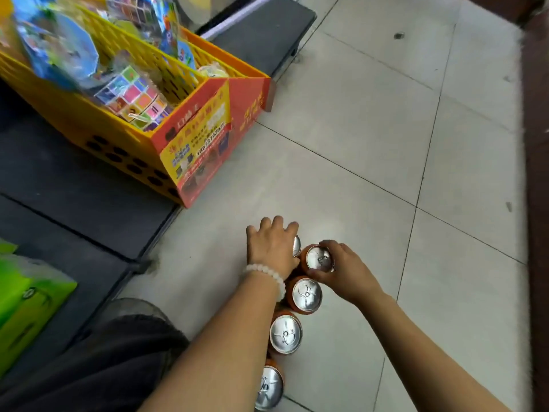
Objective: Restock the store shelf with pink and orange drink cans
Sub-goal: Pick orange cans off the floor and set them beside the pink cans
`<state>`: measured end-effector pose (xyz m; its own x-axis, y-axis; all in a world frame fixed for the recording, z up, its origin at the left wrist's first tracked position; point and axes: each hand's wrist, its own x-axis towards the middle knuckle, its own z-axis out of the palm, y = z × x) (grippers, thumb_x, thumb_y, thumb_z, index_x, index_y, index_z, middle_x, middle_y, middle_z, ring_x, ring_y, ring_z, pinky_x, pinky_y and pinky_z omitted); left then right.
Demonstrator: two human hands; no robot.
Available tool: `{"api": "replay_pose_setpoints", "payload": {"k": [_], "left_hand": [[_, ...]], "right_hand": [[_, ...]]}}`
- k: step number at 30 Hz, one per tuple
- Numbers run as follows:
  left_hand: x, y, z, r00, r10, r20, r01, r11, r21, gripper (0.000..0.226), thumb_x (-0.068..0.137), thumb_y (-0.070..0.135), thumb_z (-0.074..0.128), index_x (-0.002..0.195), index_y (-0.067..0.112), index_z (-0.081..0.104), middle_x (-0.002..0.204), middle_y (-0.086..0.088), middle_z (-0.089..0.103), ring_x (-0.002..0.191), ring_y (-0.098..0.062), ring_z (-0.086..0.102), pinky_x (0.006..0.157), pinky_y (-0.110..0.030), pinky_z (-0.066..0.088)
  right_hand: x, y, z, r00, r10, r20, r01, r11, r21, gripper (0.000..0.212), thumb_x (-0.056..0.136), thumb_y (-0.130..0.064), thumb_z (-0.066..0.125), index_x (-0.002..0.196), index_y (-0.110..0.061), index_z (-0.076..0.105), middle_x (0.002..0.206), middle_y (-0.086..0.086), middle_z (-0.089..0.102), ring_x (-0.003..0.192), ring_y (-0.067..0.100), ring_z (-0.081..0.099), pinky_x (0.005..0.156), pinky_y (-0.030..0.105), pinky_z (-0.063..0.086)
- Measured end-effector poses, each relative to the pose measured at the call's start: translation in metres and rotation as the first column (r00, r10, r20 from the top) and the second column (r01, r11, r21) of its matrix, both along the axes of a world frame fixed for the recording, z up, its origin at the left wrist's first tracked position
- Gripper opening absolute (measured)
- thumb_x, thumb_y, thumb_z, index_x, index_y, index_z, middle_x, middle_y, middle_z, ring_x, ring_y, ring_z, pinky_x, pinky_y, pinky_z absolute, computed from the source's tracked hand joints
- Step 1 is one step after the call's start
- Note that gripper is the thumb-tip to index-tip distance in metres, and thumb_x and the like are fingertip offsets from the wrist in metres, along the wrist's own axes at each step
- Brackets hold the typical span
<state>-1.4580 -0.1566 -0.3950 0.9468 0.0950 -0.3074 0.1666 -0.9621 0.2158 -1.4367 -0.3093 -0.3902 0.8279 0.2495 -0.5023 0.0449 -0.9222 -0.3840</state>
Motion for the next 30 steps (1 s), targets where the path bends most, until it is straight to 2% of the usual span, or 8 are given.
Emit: {"api": "replay_pose_setpoints", "payload": {"k": [4, 10, 14, 18, 20, 24, 27, 30], "left_hand": [[0.011, 0.0, -0.004, 0.998, -0.005, -0.059, 0.003, 1.0, -0.026, 0.05, 0.082, 0.033, 0.066, 0.128, 0.025, 0.048, 0.127, -0.003, 0.046, 0.119, -0.025, 0.044, 0.092, -0.039, 0.036], [0.007, 0.0, -0.008, 0.997, 0.077, -0.029, -0.08, 0.988, -0.132, 0.049, 0.08, 0.025, 0.068, 0.126, 0.022, 0.053, 0.122, -0.002, 0.049, 0.113, -0.026, 0.048, 0.09, -0.036, 0.042], [0.005, -0.002, -0.002, 0.995, 0.094, -0.041, -0.1, 0.984, -0.149, 0.047, 0.078, 0.026, 0.069, 0.123, 0.023, 0.057, 0.12, -0.003, 0.051, 0.111, -0.029, 0.051, 0.096, -0.04, 0.04], [0.01, 0.002, 0.019, 0.994, 0.104, -0.019, -0.105, 0.965, -0.241, 0.047, 0.075, 0.024, 0.07, 0.12, 0.021, 0.059, 0.116, -0.004, 0.049, 0.107, -0.031, 0.055, 0.097, -0.045, 0.04], [0.011, 0.006, 0.033, 0.995, 0.102, -0.008, -0.1, 0.952, -0.288, 0.05, 0.073, 0.023, 0.071, 0.122, 0.02, 0.058, 0.116, -0.005, 0.048, 0.104, -0.032, 0.057, 0.093, -0.043, 0.045], [0.005, 0.019, 0.07, 0.992, 0.121, 0.035, -0.104, 0.941, -0.321, 0.056, 0.068, 0.028, 0.076, 0.12, 0.019, 0.058, 0.115, -0.007, 0.046, 0.098, -0.031, 0.058, 0.082, -0.038, 0.051], [-0.011, 0.027, 0.107, 0.979, 0.173, 0.109, -0.13, 0.938, -0.321, 0.056, 0.068, 0.028, 0.076, 0.12, 0.018, 0.059, 0.115, -0.007, 0.045, 0.098, -0.031, 0.057, 0.077, -0.036, 0.05], [-0.035, 0.036, 0.144, 0.959, 0.205, 0.194, -0.134, 0.937, -0.324, 0.056, 0.067, 0.03, 0.076, 0.12, 0.019, 0.059, 0.115, -0.007, 0.045, 0.106, -0.03, 0.053, 0.083, -0.036, 0.048]], "right_hand": [[0.008, 0.005, -0.001, 0.999, 0.001, 0.054, -0.001, 1.0, 0.0, 0.062, 0.071, -0.035, 0.079, 0.123, -0.012, 0.056, 0.117, 0.006, 0.059, 0.105, 0.023, 0.057, 0.084, 0.028, 0.045], [0.009, 0.008, 0.001, 0.997, -0.033, 0.072, 0.032, 0.999, 0.026, 0.053, 0.067, -0.031, 0.081, 0.112, -0.01, 0.063, 0.111, 0.006, 0.064, 0.1, 0.023, 0.06, 0.084, 0.03, 0.049], [0.006, 0.008, 0.007, 0.994, -0.074, 0.082, 0.069, 0.995, 0.066, 0.046, 0.065, -0.03, 0.082, 0.104, -0.012, 0.068, 0.1, 0.003, 0.07, 0.092, 0.02, 0.063, 0.077, 0.027, 0.05], [0.002, 0.005, 0.028, 0.982, -0.089, 0.165, 0.075, 0.993, 0.092, 0.035, 0.061, -0.032, 0.081, 0.088, -0.012, 0.069, 0.083, 0.004, 0.069, 0.079, 0.023, 0.062, 0.069, 0.035, 0.053], [0.001, 0.005, 0.042, 0.976, -0.08, 0.202, 0.062, 0.994, 0.095, 0.04, 0.059, -0.034, 0.08, 0.092, -0.014, 0.069, 0.088, 0.003, 0.069, 0.084, 0.022, 0.062, 0.072, 0.037, 0.052], [0.001, 0.011, 0.08, 0.973, 0.025, 0.23, -0.034, 0.999, 0.037, 0.058, 0.057, -0.041, 0.08, 0.11, -0.028, 0.063, 0.105, -0.008, 0.062, 0.098, 0.016, 0.058, 0.073, 0.029, 0.045], [-0.005, 0.016, 0.114, 0.95, 0.117, 0.29, -0.127, 0.992, 0.015, 0.057, 0.059, -0.045, 0.077, 0.112, -0.032, 0.062, 0.107, -0.008, 0.063, 0.101, 0.016, 0.059, 0.073, 0.028, 0.045], [-0.014, 0.024, 0.151, 0.922, 0.149, 0.357, -0.181, 0.982, 0.056, 0.057, 0.058, -0.045, 0.076, 0.111, -0.031, 0.063, 0.105, -0.008, 0.066, 0.098, 0.017, 0.061, 0.073, 0.029, 0.048]]}}
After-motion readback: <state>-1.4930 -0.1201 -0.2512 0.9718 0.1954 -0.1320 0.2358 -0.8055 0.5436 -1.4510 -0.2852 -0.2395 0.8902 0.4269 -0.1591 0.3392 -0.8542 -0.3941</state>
